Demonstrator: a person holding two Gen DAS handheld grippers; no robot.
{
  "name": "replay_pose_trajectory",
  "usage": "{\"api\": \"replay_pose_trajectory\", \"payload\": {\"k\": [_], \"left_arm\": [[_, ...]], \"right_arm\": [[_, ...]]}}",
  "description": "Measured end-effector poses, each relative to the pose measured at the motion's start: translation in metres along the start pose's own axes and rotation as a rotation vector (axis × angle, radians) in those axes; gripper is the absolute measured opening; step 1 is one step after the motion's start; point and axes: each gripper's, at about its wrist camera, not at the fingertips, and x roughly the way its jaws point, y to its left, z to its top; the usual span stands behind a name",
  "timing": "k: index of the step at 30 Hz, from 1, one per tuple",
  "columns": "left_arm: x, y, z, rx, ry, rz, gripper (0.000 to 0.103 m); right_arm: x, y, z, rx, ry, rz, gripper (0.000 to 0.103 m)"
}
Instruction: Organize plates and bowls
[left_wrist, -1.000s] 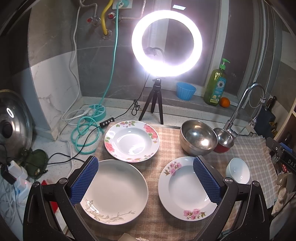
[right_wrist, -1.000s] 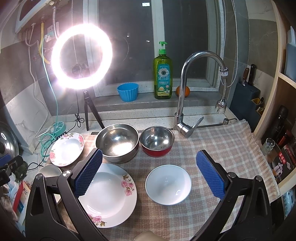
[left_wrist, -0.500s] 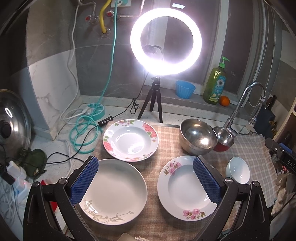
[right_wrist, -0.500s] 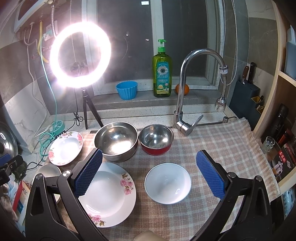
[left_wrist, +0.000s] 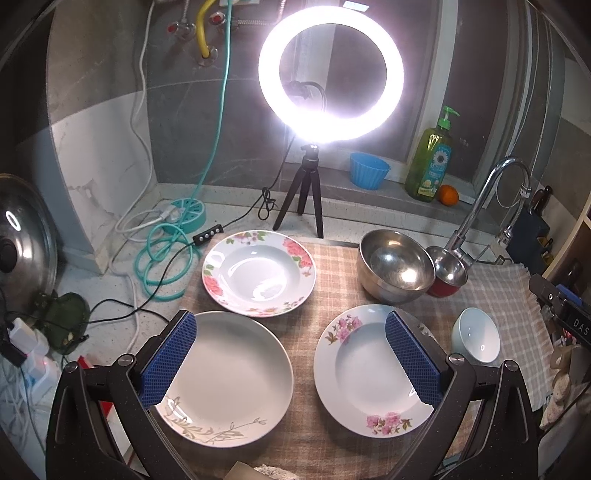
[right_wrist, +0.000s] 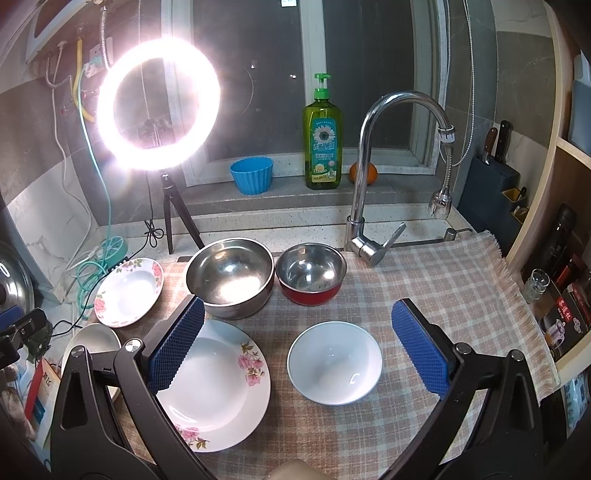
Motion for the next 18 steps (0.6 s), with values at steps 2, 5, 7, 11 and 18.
{"api": "replay_pose_trajectory", "payload": {"k": [2, 5, 7, 11, 18], "left_arm": [[0.004, 0.001, -0.002, -0.003, 0.015, -0.005, 0.102], [0.01, 0.001, -0.003, 0.0, 0.037, -0.011, 0.102], [0.015, 0.001, -0.004, 0.0, 0.054, -0.021, 0.102], [0.023, 0.001, -0.006, 0.002, 0.089, -0.039, 0.098], [0.044, 0.0, -0.01, 0.008, 0.162, -0.077, 0.088]], "right_arm": [[0.003, -0.001, 0.0, 0.004, 0.014, 0.003, 0.103], [0.007, -0.004, -0.003, 0.004, 0.032, 0.0, 0.103], [0.01, -0.006, -0.007, 0.004, 0.044, -0.002, 0.103], [0.02, -0.013, -0.011, 0.018, 0.088, 0.007, 0.103], [0.031, -0.026, -0.027, 0.041, 0.163, 0.017, 0.092]]}}
